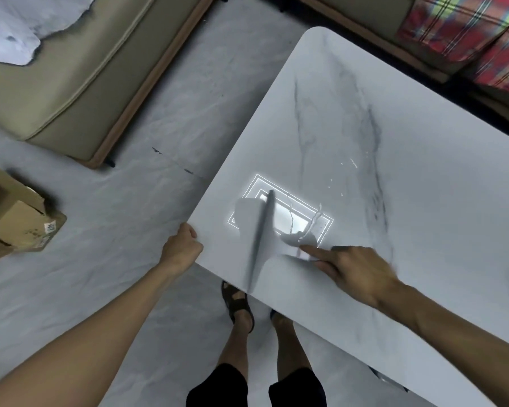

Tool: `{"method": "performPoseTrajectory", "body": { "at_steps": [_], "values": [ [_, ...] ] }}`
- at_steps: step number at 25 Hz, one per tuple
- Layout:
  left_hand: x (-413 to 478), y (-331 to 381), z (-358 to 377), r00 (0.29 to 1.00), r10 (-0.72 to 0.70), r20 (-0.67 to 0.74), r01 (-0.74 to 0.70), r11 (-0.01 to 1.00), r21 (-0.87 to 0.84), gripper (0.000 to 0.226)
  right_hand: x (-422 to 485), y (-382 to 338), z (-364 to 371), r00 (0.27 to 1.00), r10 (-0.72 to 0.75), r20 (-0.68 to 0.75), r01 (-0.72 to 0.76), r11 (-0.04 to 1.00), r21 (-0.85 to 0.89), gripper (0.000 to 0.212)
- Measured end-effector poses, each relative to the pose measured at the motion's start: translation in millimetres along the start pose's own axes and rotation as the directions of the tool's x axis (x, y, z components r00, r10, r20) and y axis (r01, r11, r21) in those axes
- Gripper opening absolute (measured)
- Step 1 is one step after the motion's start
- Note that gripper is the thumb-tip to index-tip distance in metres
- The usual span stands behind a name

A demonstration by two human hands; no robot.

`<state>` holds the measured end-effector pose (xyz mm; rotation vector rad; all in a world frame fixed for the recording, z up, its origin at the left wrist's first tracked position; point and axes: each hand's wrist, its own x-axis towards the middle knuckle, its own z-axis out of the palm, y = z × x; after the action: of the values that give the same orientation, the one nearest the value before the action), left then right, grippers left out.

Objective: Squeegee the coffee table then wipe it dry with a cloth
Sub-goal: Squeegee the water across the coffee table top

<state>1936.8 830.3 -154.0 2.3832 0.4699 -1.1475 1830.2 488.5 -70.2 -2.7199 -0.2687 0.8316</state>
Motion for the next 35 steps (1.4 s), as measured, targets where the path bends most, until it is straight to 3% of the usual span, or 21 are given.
{"method": "performPoseTrajectory", "body": {
  "at_steps": [2, 5, 7, 10, 13, 16, 20, 23, 27, 31, 35],
  "values": [
    [-2, -3, 2, 0.999, -0.003, -0.055, 0.0, 0.999, -0.041, 0.019, 32, -42, 15, 0.993, -0.105, 0.056, 0.102, 0.994, 0.039, 0.04],
    [-10, -6, 10, 0.981, 0.123, -0.147, -0.111, 0.99, 0.083, 0.018, 62, -84, 41, 0.97, -0.212, 0.117, 0.213, 0.977, 0.002, 0.04],
    [-18, -5, 21, 0.97, 0.211, -0.122, -0.192, 0.97, 0.152, 0.018, 57, -74, 50, 0.973, -0.211, 0.095, 0.213, 0.977, -0.011, 0.04],
    [-23, 4, 46, 0.96, 0.276, 0.033, -0.277, 0.935, 0.221, 0.015, 20, -22, 52, 0.985, -0.158, 0.071, 0.16, 0.987, -0.019, 0.04],
    [-21, 18, 63, 0.966, 0.194, 0.169, -0.233, 0.937, 0.259, 0.012, -24, 31, 38, 0.994, -0.085, 0.073, 0.091, 0.992, -0.09, 0.045],
    [-18, 33, 66, 0.975, 0.104, 0.198, -0.159, 0.946, 0.282, 0.014, -64, 78, 20, 0.995, 0.07, 0.075, -0.058, 0.986, -0.154, 0.068],
    [-17, 36, 66, 0.978, 0.059, 0.198, -0.118, 0.946, 0.301, 0.017, -95, 106, -5, 0.976, 0.192, 0.098, -0.169, 0.964, -0.205, 0.052],
    [-25, 30, 63, 0.992, 0.122, -0.015, -0.117, 0.974, 0.197, 0.015, -84, 86, -12, 0.991, 0.099, 0.088, -0.08, 0.978, -0.191, 0.052],
    [-33, 19, 38, 0.922, 0.048, -0.384, -0.097, 0.989, -0.109, 0.015, -8, 7, 5, 0.965, -0.216, 0.145, 0.231, 0.969, -0.093, 0.039],
    [-34, -4, 4, 0.845, -0.031, -0.533, -0.147, 0.947, -0.286, 0.021, 69, -82, 26, 0.9, -0.409, 0.147, 0.423, 0.903, -0.077, 0.04],
    [-32, -32, -15, 0.817, -0.066, -0.573, -0.125, 0.95, -0.287, 0.025, 113, -112, 33, 0.899, -0.42, 0.12, 0.43, 0.9, -0.072, 0.039]
  ]
}}
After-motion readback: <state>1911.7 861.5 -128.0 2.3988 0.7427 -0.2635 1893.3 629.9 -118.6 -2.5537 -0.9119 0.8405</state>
